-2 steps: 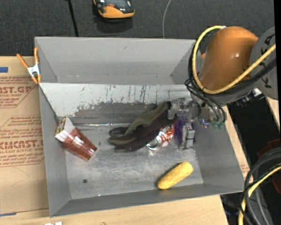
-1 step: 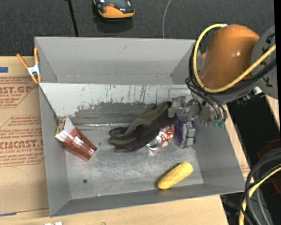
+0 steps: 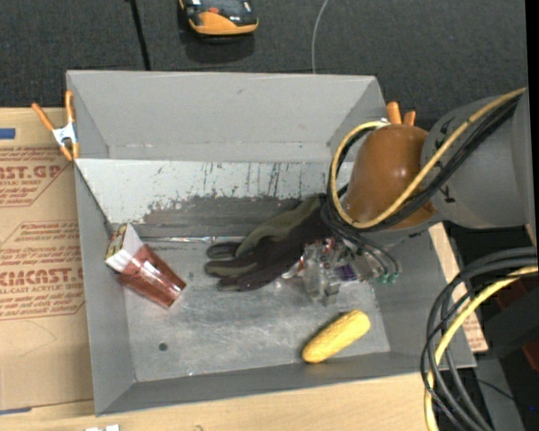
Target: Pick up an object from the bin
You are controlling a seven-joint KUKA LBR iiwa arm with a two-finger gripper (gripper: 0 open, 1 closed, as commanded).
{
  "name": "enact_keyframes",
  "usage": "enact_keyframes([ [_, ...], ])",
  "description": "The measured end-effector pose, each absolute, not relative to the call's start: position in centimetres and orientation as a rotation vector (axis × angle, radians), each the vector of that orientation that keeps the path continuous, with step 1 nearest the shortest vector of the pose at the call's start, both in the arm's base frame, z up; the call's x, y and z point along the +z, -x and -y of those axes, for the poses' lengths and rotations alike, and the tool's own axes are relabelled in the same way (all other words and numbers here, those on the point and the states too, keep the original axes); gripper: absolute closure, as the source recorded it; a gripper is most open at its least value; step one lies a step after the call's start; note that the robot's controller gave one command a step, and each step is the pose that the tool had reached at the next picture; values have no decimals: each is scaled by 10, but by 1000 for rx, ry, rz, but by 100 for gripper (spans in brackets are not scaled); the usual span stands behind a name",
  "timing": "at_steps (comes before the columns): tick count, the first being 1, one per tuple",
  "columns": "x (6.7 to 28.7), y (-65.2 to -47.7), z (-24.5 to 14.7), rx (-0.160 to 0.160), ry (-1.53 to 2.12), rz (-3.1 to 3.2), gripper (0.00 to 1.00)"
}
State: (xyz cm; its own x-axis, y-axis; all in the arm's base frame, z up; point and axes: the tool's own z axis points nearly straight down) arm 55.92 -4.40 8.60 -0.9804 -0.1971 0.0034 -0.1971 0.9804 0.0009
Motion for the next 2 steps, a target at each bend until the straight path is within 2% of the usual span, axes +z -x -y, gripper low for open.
enact_keyframes([
  [1,87,-559,44,0,-311,3121,0],
  [2,87,-559,44,0,-311,3121,0],
])
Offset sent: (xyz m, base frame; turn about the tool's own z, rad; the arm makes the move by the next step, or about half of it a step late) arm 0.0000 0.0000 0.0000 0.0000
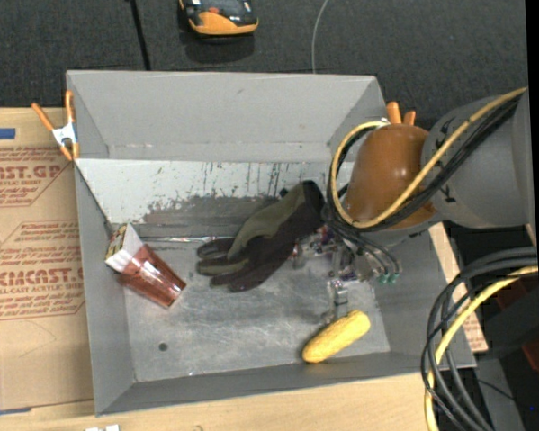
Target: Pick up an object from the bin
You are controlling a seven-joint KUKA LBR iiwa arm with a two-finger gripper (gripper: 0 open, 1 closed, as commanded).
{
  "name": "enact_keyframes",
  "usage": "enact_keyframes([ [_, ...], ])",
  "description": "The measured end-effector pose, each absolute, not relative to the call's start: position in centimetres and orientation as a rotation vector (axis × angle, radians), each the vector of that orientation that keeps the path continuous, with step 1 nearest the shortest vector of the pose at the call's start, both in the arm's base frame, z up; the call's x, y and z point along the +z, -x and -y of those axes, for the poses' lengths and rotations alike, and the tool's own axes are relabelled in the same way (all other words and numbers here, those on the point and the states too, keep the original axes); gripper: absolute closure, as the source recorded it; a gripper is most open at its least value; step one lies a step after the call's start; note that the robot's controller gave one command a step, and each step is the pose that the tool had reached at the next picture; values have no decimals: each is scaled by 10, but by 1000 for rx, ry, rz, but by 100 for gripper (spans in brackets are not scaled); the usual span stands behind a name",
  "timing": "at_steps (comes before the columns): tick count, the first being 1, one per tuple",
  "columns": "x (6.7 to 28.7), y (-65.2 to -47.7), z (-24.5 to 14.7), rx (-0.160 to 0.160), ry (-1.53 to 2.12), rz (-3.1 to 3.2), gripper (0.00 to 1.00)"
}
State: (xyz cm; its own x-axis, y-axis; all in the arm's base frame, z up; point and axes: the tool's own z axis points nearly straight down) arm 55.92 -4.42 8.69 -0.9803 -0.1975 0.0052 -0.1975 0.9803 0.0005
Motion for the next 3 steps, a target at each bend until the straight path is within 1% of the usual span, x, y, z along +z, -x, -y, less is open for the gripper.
enact_keyframes([
  [1,75,-567,-16,0,-311,3127,0],
  [2,75,-572,-48,-4,-356,3123,0],
  [3,92,-579,-74,1,-363,3120,0],
])
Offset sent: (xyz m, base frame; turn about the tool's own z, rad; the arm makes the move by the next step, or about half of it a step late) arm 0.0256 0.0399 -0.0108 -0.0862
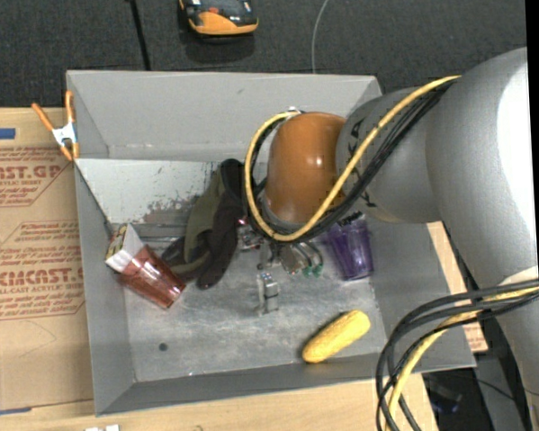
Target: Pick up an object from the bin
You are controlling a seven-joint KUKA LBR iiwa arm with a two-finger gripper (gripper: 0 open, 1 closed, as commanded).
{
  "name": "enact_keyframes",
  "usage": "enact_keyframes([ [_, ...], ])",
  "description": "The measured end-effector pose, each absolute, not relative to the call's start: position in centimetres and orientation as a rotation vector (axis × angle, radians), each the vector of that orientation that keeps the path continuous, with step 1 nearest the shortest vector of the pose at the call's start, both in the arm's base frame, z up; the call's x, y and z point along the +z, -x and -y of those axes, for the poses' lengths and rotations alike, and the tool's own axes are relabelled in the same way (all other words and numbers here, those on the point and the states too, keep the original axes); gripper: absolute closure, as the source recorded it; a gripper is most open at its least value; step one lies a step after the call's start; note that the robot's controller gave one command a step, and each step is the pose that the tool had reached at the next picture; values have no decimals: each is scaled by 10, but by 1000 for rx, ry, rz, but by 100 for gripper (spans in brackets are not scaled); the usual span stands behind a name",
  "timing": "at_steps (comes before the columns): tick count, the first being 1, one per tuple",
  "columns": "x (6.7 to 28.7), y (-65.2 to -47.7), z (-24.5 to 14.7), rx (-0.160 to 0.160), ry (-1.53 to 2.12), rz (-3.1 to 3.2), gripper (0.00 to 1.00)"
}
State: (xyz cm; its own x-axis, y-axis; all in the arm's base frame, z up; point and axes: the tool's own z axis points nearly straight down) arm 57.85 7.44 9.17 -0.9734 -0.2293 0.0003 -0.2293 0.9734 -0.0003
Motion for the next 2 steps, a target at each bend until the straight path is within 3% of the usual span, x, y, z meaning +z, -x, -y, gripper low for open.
enact_keyframes([
  [2,108,-590,-107,0,-430,3113,0],
])
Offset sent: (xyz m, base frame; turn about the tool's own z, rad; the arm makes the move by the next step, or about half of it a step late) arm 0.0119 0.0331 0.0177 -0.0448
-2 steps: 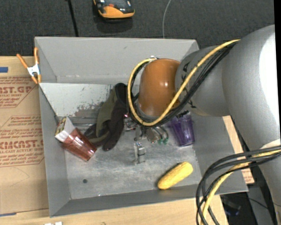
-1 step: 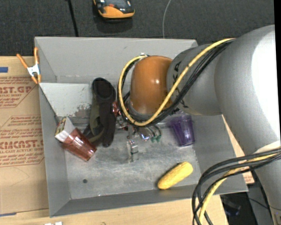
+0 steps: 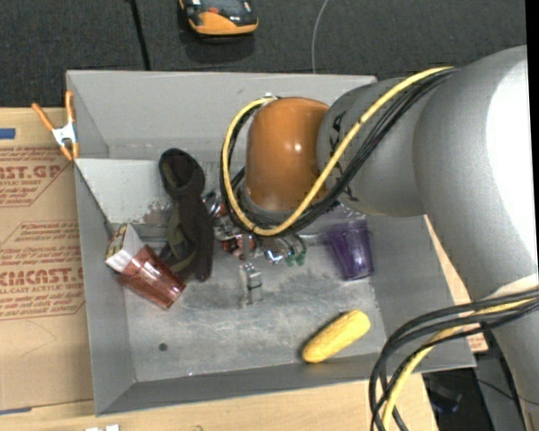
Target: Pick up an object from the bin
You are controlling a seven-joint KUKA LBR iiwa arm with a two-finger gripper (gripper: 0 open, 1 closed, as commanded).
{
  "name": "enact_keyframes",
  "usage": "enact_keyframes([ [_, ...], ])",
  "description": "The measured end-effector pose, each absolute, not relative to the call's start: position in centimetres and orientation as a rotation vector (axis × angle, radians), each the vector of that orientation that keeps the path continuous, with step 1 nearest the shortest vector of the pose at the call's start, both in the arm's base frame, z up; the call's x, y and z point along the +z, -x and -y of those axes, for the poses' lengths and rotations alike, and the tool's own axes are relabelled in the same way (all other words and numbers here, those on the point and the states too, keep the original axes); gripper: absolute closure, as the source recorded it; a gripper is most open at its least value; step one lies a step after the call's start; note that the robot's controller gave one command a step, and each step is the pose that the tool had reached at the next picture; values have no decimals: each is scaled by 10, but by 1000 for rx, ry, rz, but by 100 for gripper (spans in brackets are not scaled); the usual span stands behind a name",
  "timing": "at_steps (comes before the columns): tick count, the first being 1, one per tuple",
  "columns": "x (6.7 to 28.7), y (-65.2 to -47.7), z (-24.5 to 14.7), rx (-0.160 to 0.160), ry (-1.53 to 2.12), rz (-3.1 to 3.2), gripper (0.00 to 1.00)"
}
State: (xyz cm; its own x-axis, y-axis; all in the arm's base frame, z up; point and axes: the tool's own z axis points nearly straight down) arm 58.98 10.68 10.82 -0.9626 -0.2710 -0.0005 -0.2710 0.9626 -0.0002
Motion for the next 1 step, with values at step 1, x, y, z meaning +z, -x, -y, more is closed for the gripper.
enact_keyframes([
  [1,113,-578,-154,-2,558,-3088,0],
])
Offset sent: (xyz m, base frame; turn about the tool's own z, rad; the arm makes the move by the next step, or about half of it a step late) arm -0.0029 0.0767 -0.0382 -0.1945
